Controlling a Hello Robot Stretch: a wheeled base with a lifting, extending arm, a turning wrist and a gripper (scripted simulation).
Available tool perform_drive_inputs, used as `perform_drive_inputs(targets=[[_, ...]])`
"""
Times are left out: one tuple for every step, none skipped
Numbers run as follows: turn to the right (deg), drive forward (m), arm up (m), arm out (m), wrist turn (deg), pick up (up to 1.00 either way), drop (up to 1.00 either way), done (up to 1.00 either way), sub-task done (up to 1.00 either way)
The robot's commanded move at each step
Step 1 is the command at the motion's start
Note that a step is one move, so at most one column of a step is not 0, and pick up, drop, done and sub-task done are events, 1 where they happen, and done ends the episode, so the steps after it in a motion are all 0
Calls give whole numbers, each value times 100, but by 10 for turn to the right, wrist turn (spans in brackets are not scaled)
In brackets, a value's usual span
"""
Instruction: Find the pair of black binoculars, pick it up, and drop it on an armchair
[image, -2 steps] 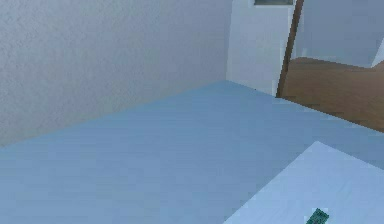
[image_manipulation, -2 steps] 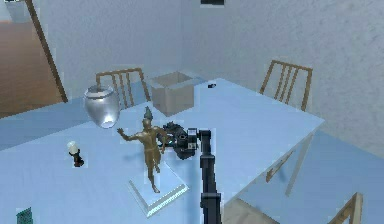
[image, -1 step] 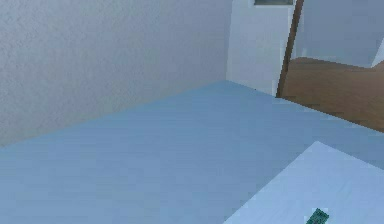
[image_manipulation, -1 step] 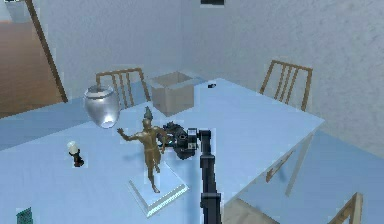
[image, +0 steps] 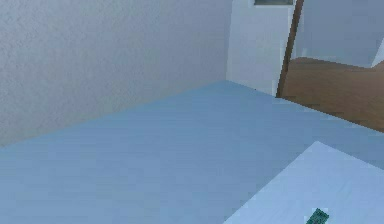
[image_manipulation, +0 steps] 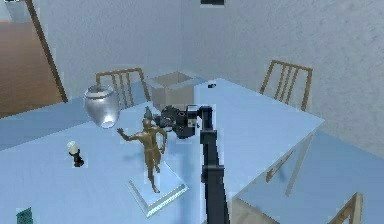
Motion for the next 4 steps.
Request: perform_drive_inputs(targets=[[0,0,22,0,0,0,0,0,0],[0,0,0,0,-450,0,0,0,0],[0,0,0,0,-450,0,0,0,0],[0,0,0,0,-90,0,0,0,0]])
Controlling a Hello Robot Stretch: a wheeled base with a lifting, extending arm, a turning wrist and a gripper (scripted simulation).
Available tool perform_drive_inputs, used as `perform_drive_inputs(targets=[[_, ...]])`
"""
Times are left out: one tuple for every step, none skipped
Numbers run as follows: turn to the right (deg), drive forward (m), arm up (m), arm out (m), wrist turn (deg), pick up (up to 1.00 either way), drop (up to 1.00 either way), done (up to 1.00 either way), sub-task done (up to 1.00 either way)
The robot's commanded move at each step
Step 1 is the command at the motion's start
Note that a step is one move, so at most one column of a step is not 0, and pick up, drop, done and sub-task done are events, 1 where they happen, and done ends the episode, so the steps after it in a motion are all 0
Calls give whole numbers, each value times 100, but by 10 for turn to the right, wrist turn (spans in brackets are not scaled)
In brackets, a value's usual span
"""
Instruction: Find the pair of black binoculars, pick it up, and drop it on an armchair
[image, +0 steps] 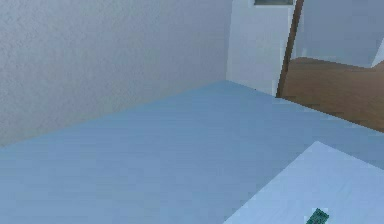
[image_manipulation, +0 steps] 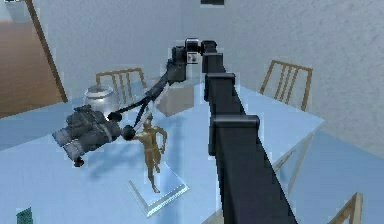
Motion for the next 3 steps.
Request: perform_drive_inputs(targets=[[0,0,0,-48,0,0,0,0,0],[-450,0,0,0,0,0,0,0,0],[-450,0,0,0,0,0,0,0,0]])
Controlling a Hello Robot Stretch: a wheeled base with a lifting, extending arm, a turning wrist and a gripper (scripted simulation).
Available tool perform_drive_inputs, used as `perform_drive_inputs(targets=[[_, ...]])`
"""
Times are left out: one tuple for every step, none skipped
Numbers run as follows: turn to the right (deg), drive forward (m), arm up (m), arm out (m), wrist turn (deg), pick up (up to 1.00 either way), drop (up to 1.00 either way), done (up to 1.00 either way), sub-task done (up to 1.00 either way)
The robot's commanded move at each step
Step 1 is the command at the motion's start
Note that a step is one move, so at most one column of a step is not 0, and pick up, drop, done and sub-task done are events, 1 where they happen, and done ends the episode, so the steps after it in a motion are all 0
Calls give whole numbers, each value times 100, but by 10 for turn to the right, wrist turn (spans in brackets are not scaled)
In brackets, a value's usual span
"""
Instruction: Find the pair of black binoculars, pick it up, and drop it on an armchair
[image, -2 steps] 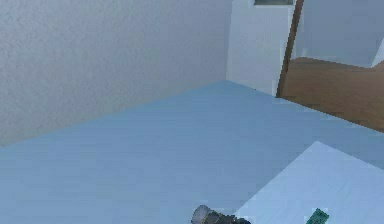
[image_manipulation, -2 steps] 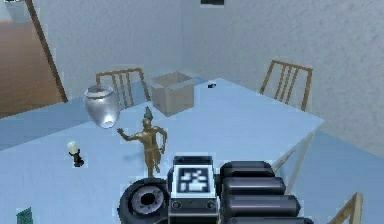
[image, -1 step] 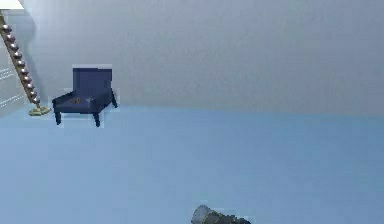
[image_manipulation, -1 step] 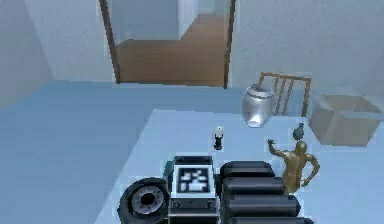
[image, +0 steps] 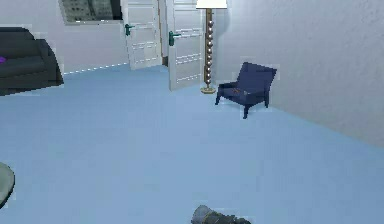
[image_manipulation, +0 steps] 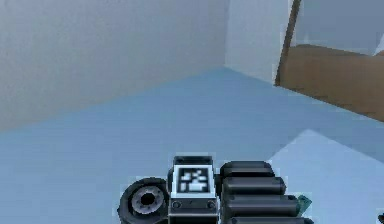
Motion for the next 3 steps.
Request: perform_drive_inputs(targets=[[-30,0,0,0,0,0,0,0,0],[0,50,0,0,0,0,0,0,0],[0,100,0,0,0,0,0,0,0]])
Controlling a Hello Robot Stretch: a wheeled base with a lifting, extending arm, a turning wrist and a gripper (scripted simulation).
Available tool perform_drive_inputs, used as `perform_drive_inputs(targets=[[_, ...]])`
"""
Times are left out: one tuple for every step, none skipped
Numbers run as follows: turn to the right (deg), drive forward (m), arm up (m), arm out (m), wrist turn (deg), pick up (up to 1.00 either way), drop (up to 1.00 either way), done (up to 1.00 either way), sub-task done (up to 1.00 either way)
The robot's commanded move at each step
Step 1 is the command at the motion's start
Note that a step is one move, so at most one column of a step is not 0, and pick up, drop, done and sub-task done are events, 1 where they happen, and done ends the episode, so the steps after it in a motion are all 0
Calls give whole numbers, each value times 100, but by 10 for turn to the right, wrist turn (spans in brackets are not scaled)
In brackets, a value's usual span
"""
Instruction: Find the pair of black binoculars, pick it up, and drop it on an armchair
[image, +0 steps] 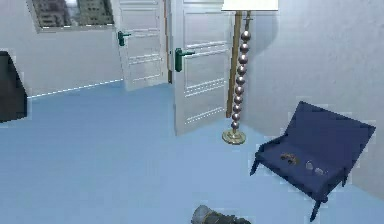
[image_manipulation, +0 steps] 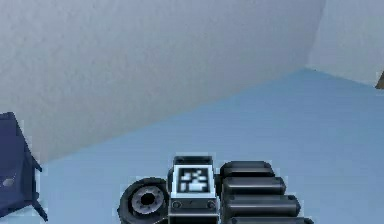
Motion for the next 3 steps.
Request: perform_drive_inputs(targets=[[0,100,0,0,0,0,0,0,0],[60,0,0,0,0,0,0,0,0],[0,25,0,0,0,0,0,0,0]])
